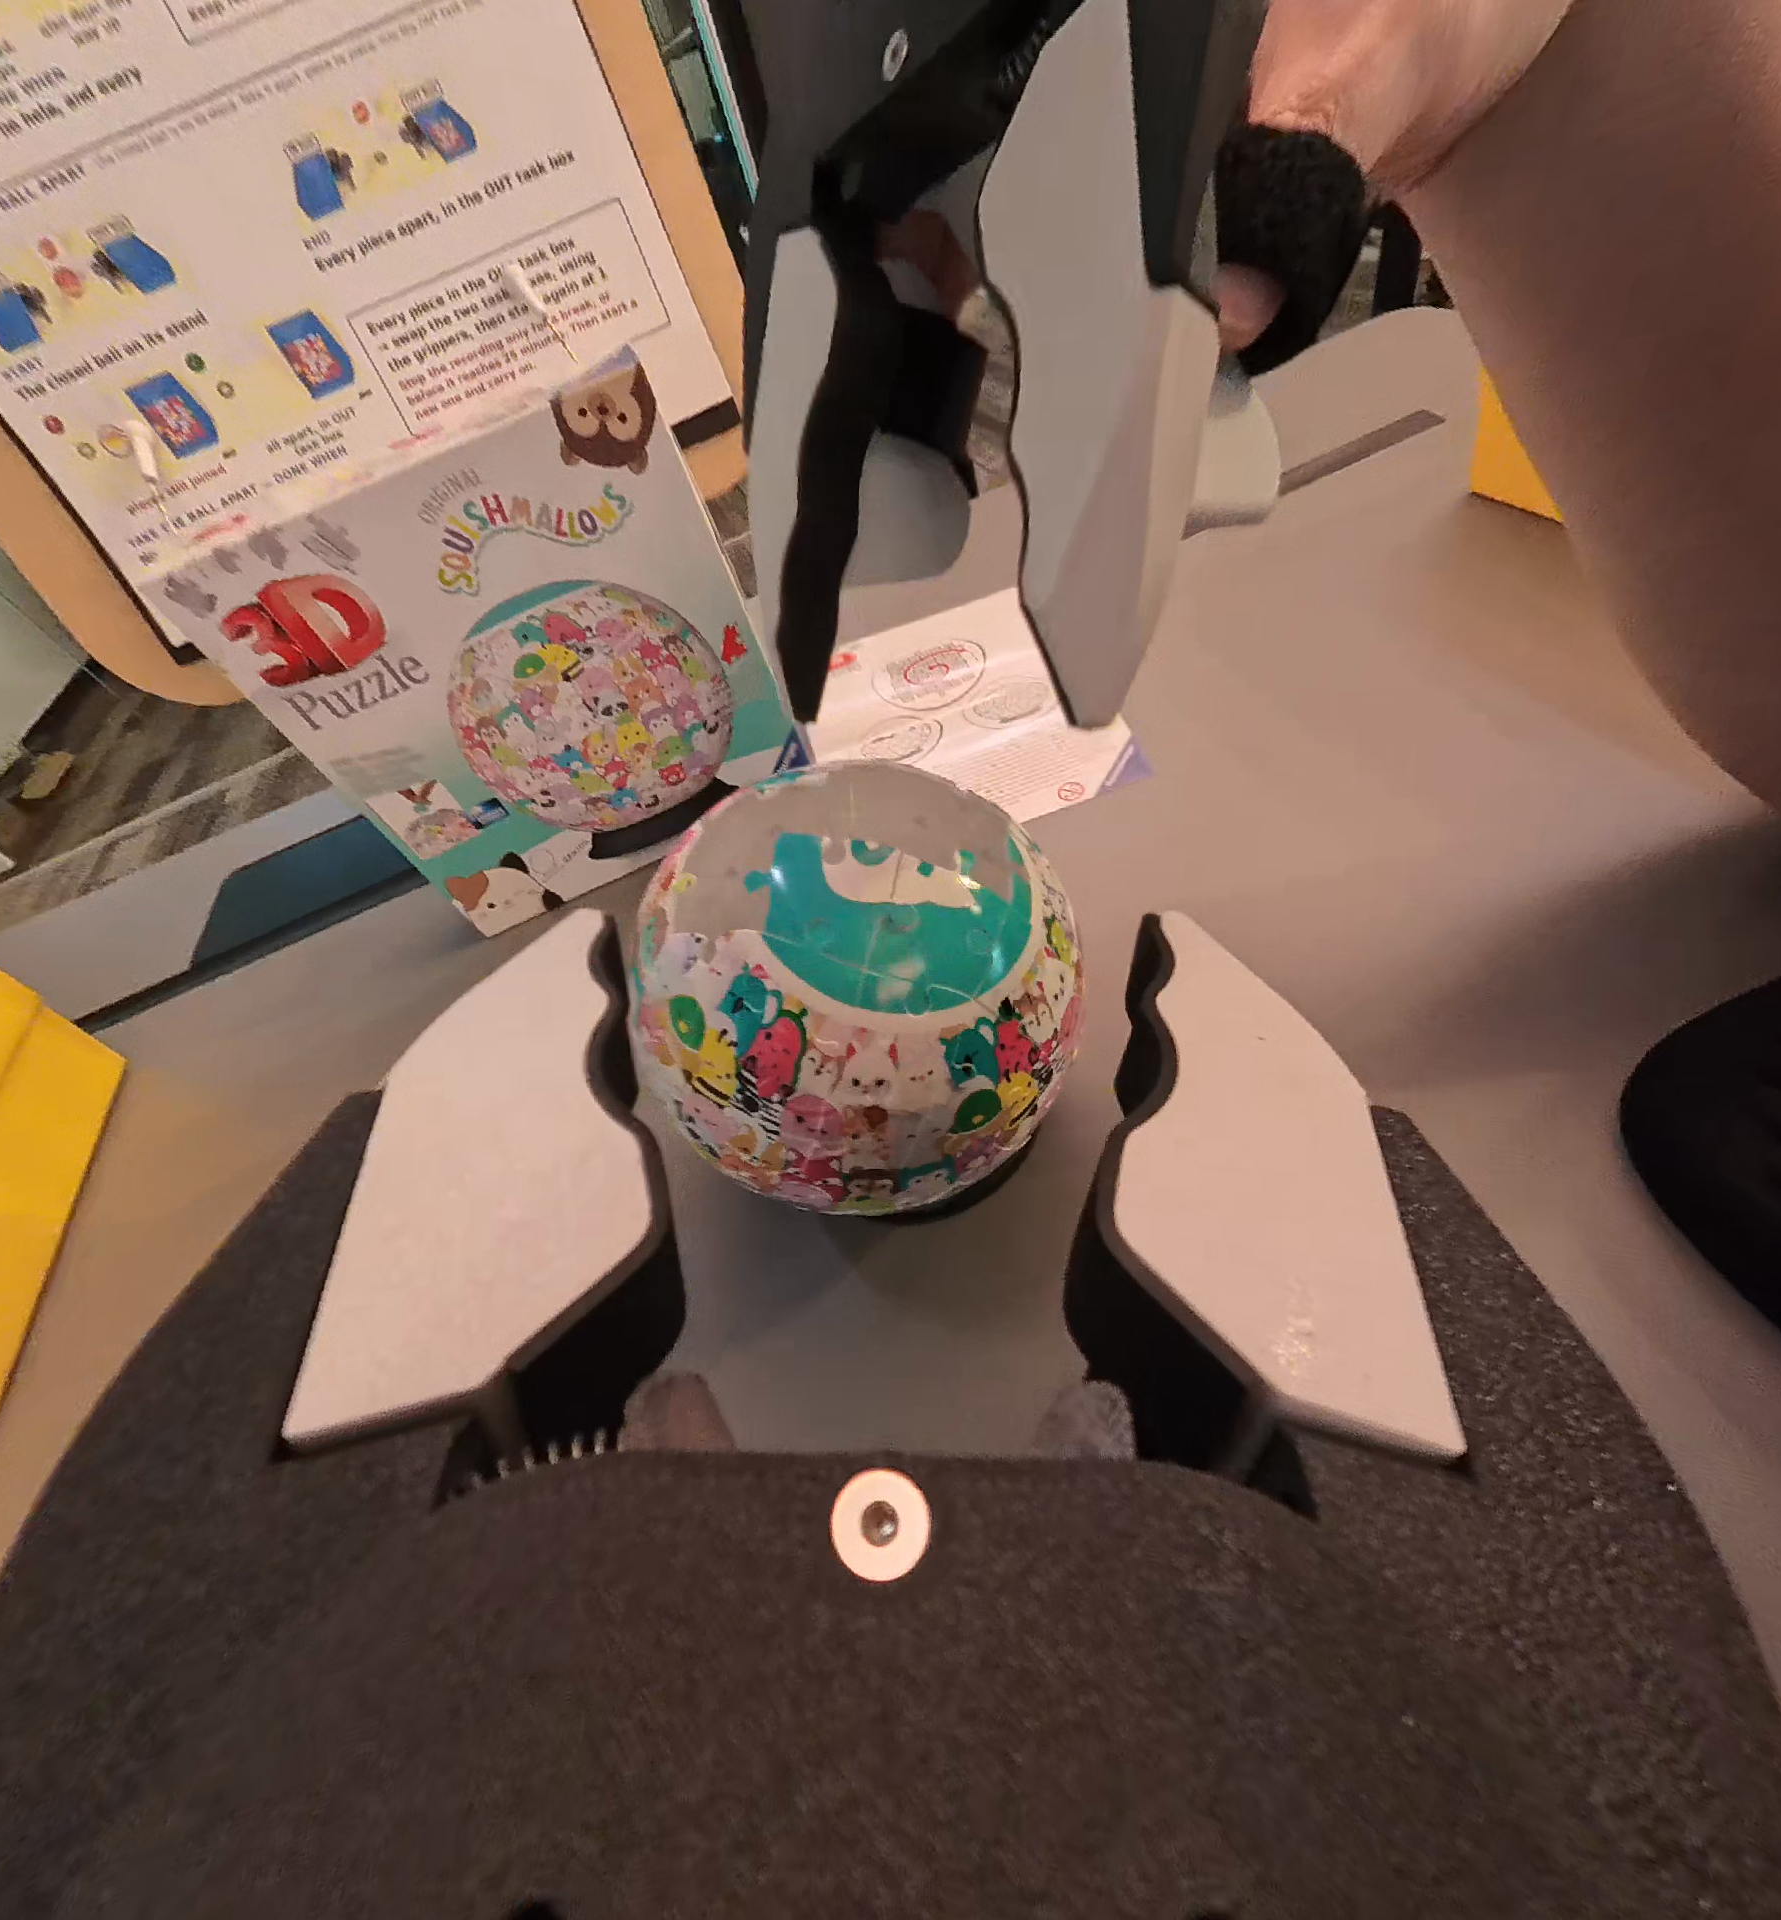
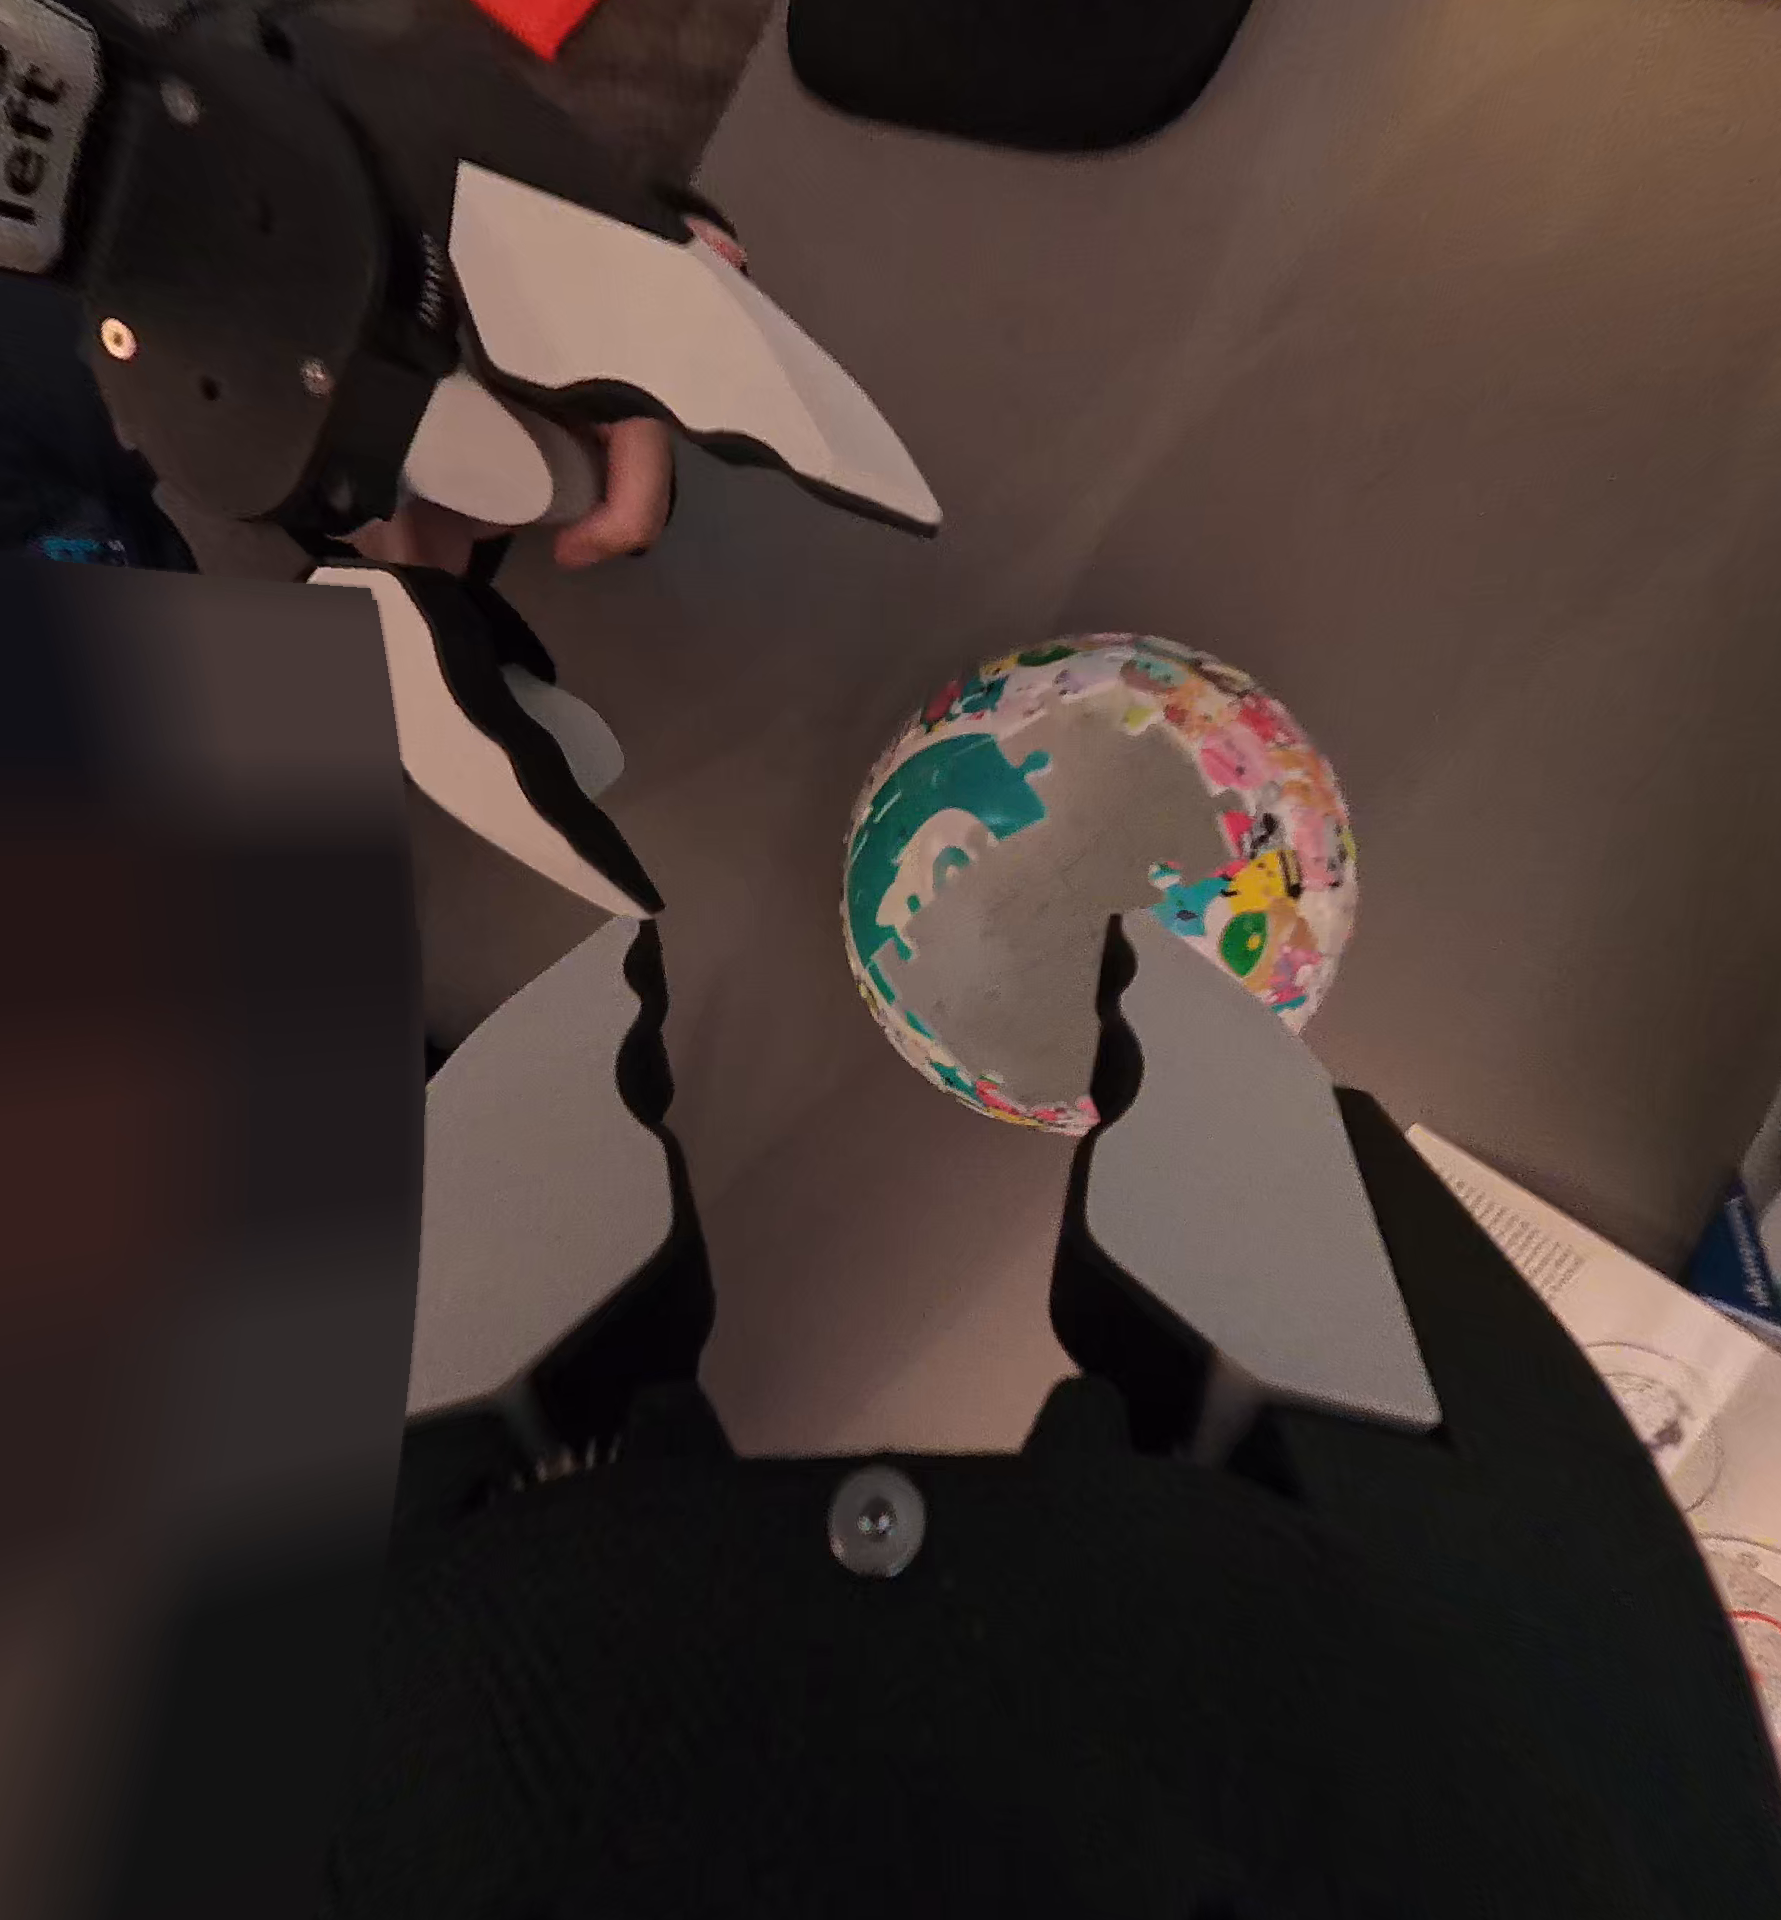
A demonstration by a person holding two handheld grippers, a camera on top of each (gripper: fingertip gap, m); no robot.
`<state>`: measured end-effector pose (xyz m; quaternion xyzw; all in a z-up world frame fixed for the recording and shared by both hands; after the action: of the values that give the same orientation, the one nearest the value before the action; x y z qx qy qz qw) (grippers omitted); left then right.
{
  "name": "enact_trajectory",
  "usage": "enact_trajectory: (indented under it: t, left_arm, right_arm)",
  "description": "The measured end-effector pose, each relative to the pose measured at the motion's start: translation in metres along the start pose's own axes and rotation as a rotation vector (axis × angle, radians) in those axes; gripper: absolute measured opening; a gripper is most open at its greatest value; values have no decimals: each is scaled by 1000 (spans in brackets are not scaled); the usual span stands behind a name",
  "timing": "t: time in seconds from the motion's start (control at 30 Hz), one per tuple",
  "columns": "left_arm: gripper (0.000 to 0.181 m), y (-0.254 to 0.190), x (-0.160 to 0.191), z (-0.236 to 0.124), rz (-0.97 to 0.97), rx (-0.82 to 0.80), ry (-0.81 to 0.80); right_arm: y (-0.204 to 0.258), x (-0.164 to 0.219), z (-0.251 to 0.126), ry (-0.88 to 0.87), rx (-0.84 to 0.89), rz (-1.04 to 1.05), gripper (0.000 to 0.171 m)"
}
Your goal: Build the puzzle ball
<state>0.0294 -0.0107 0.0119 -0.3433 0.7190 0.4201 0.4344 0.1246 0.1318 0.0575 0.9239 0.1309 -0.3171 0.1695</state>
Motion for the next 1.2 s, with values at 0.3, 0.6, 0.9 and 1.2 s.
enact_trajectory:
  t: [0.3, 0.6, 0.9, 1.2]
  left_arm:
    - [88, 24, 2, 2, 30, -8, 37]
    - [83, 40, 9, 12, 40, 7, 49]
    - [84, 87, 7, 13, 27, 50, 67]
    - [84, 138, 26, 20, -71, 199, 44]
  right_arm:
    - [-14, 4, -6, -81, -69, 48, 69]
    - [-30, 11, -26, -339, 13, -2, 61]
    - [-15, 22, -37, -321, 505, -102, 48]
    - [33, 35, -1, -473, 850, 132, 41]
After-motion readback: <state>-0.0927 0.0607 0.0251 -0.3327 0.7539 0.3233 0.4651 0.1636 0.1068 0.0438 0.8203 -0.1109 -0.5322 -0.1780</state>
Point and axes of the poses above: each gripper's, where its closed fingertips meet, z out along the fingers, x out of its underside, y = z × x across the jaws, the point moved 9 cm from there along -z, back along the fingers, and after that the axes turned 1 degree about z, right-handed, at the moved point
